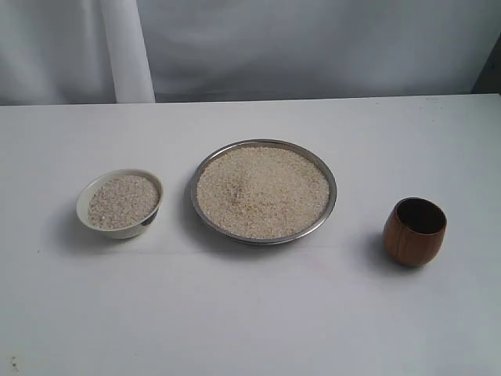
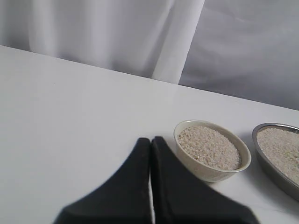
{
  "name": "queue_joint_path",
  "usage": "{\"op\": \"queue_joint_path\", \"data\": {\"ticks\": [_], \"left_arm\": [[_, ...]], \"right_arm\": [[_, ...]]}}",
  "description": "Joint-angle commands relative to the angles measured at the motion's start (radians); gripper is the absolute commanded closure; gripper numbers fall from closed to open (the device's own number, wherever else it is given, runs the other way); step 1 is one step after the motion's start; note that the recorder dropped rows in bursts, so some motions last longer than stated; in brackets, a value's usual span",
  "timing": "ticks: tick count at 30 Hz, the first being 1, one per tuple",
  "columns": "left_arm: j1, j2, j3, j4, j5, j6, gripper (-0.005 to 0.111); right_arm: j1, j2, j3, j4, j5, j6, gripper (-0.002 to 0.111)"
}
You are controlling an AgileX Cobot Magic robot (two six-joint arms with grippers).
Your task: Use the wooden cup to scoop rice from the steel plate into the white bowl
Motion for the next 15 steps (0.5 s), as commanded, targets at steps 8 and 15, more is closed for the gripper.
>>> {"op": "queue_joint_path", "data": {"ticks": [8, 15], "left_arm": [[-0.005, -0.003, -0.002, -0.002, -0.004, -0.004, 0.107], [-0.005, -0.003, -0.002, -0.002, -0.004, -0.004, 0.107]], "right_arm": [[0.003, -0.006, 0.004, 0.001, -0.001, 0.005, 0.108], [0.003, -0.006, 0.004, 0.001, -0.027, 0.005, 0.108]]}}
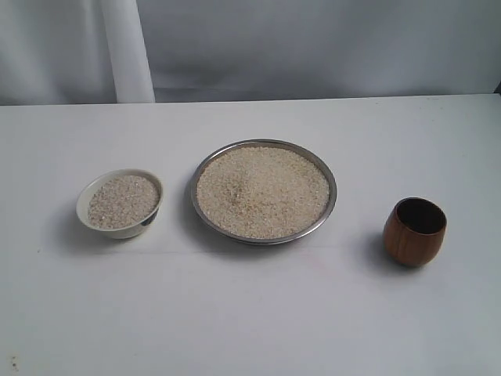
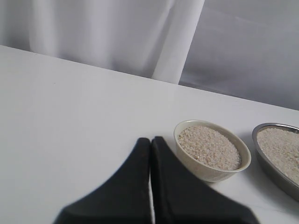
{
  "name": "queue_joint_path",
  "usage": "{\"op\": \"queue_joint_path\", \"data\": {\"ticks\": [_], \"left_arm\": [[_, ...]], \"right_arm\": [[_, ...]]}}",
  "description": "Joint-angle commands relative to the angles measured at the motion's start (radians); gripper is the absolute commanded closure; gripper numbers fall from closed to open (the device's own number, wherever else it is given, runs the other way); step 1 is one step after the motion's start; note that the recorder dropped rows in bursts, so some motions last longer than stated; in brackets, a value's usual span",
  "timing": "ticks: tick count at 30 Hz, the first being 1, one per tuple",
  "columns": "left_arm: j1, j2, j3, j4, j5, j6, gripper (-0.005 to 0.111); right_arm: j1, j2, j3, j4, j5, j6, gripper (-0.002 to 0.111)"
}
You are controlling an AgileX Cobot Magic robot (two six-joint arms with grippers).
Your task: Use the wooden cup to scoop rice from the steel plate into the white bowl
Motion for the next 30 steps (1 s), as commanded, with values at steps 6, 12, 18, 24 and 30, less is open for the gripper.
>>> {"op": "queue_joint_path", "data": {"ticks": [6, 12, 18, 24, 30], "left_arm": [[-0.005, -0.003, -0.002, -0.002, -0.004, -0.004, 0.107], [-0.005, -0.003, -0.002, -0.002, -0.004, -0.004, 0.107], [-0.005, -0.003, -0.002, -0.002, -0.004, -0.004, 0.107], [-0.005, -0.003, -0.002, -0.002, -0.004, -0.004, 0.107], [-0.005, -0.003, -0.002, -0.002, -0.004, -0.004, 0.107]], "right_arm": [[0.003, -0.006, 0.004, 0.001, -0.195, 0.005, 0.108], [0.003, -0.006, 0.004, 0.001, -0.515, 0.005, 0.108], [0.003, -0.006, 0.004, 0.001, -0.672, 0.005, 0.108], [0.003, -0.006, 0.004, 0.001, -0.665, 0.005, 0.108], [0.003, -0.006, 0.004, 0.001, -0.665, 0.005, 0.108]]}}
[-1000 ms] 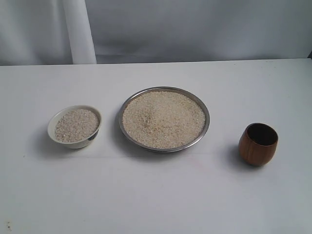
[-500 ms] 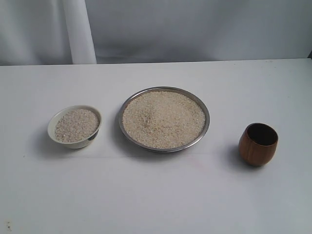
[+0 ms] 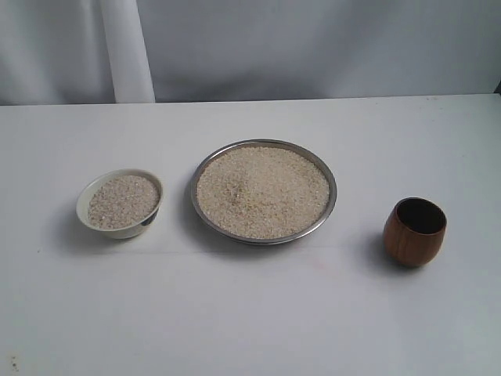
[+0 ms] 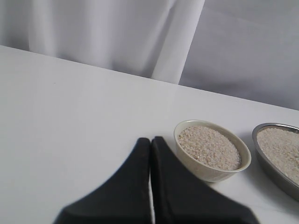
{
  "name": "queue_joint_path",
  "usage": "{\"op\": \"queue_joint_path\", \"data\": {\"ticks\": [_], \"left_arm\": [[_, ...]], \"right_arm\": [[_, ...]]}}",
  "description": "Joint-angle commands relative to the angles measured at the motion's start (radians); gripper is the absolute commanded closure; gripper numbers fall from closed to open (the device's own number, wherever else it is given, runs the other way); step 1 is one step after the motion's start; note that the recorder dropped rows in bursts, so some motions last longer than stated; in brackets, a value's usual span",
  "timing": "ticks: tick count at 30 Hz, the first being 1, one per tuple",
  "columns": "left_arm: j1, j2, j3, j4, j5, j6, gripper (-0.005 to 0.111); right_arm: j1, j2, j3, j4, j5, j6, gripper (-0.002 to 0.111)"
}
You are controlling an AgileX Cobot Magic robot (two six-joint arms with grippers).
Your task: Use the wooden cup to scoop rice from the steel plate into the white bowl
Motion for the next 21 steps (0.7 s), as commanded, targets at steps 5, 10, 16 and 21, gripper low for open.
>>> {"op": "queue_joint_path", "data": {"ticks": [5, 10, 16, 21], "left_arm": [[-0.005, -0.003, -0.002, -0.002, -0.004, -0.004, 0.107], [-0.005, -0.003, -0.002, -0.002, -0.004, -0.004, 0.107], [-0.005, -0.003, -0.002, -0.002, -0.004, -0.004, 0.107], [-0.005, -0.003, -0.002, -0.002, -0.004, -0.004, 0.107]], "right_arm": [[0.003, -0.006, 0.004, 0.003, -0.12, 0.184, 0.108], [0.003, -0.006, -0.003, -0.023, -0.106, 0.348, 0.108], [0.003, 0.1, -0.179, -0.048, 0.119, 0.367, 0.108], [0.003, 0.271, -0.328, -0.173, 0.183, 0.367, 0.103]]}}
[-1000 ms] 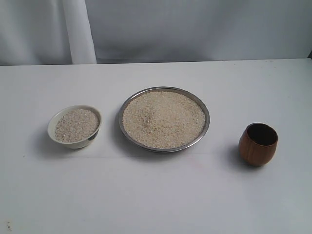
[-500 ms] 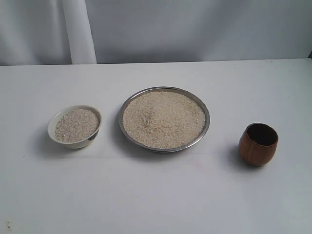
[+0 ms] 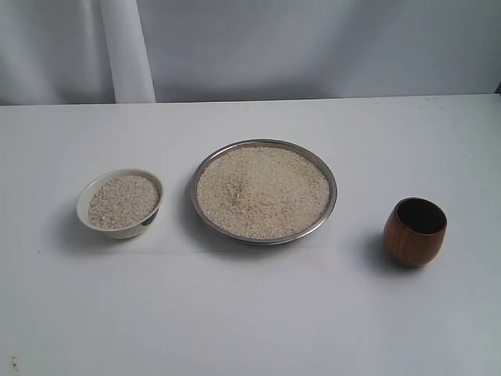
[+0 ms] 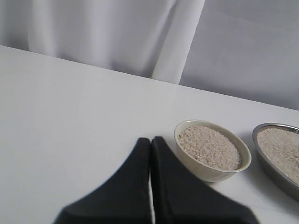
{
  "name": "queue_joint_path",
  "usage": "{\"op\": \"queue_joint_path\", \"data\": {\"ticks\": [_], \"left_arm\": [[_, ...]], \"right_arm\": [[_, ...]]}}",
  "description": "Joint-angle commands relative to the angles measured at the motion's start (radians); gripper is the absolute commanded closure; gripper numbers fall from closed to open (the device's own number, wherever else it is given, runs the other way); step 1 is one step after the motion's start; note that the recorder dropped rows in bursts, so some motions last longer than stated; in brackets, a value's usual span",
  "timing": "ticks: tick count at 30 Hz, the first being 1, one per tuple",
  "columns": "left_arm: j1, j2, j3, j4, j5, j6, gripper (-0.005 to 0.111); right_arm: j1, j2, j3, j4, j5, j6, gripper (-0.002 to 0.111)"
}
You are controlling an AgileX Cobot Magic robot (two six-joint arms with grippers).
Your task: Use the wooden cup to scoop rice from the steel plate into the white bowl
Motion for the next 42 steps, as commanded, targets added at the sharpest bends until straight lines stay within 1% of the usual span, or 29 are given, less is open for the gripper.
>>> {"op": "queue_joint_path", "data": {"ticks": [1, 4, 7, 8, 11, 17, 19, 22, 26, 29, 32, 33, 36, 37, 40, 42], "left_arm": [[-0.005, -0.003, -0.002, -0.002, -0.004, -0.004, 0.107], [-0.005, -0.003, -0.002, -0.002, -0.004, -0.004, 0.107], [-0.005, -0.003, -0.002, -0.002, -0.004, -0.004, 0.107], [-0.005, -0.003, -0.002, -0.002, -0.004, -0.004, 0.107], [-0.005, -0.003, -0.002, -0.002, -0.004, -0.004, 0.107], [-0.005, -0.003, -0.002, -0.002, -0.004, -0.004, 0.107], [-0.005, -0.003, -0.002, -0.002, -0.004, -0.004, 0.107], [-0.005, -0.003, -0.002, -0.002, -0.004, -0.004, 0.107], [-0.005, -0.003, -0.002, -0.002, -0.004, -0.004, 0.107], [-0.005, -0.003, -0.002, -0.002, -0.004, -0.004, 0.107], [-0.005, -0.003, -0.002, -0.002, -0.004, -0.004, 0.107], [-0.005, -0.003, -0.002, -0.002, -0.004, -0.004, 0.107], [-0.005, -0.003, -0.002, -0.002, -0.004, -0.004, 0.107], [-0.005, -0.003, -0.002, -0.002, -0.004, -0.004, 0.107], [-0.005, -0.003, -0.002, -0.002, -0.004, -0.004, 0.107], [-0.005, -0.003, -0.002, -0.002, -0.004, -0.004, 0.107]], "right_arm": [[0.003, 0.154, -0.133, -0.124, 0.082, 0.005, 0.098], [0.003, 0.245, -0.204, -0.193, 0.149, 0.005, 0.076], [0.003, 0.322, -0.254, -0.195, 0.208, 0.005, 0.054], [0.005, 0.349, -0.267, -0.195, 0.23, 0.005, 0.045], [0.037, 0.43, -0.309, -0.195, 0.297, -0.023, 0.033], [0.174, 0.574, -0.4, -0.193, 0.505, -0.157, 0.022], [0.213, 0.606, -0.416, -0.193, 0.516, -0.157, 0.02], [0.236, 0.619, -0.416, -0.204, 0.504, -0.163, 0.02], [0.236, 0.619, -0.416, -0.3, 0.458, -0.175, 0.02], [0.236, 0.619, -0.416, -0.299, 0.441, -0.175, 0.02], [0.236, 0.627, -0.407, -0.292, 0.382, -0.178, 0.02], [0.236, 0.63, -0.396, -0.297, 0.356, -0.188, 0.018], [0.236, 0.653, -0.366, -0.301, 0.31, -0.199, 0.005], [0.236, 0.66, -0.357, -0.295, 0.306, -0.199, 0.003], [0.236, 0.686, -0.306, -0.287, 0.26, -0.182, 0.003], [0.236, 0.697, -0.254, -0.269, 0.186, -0.159, 0.003]]}}
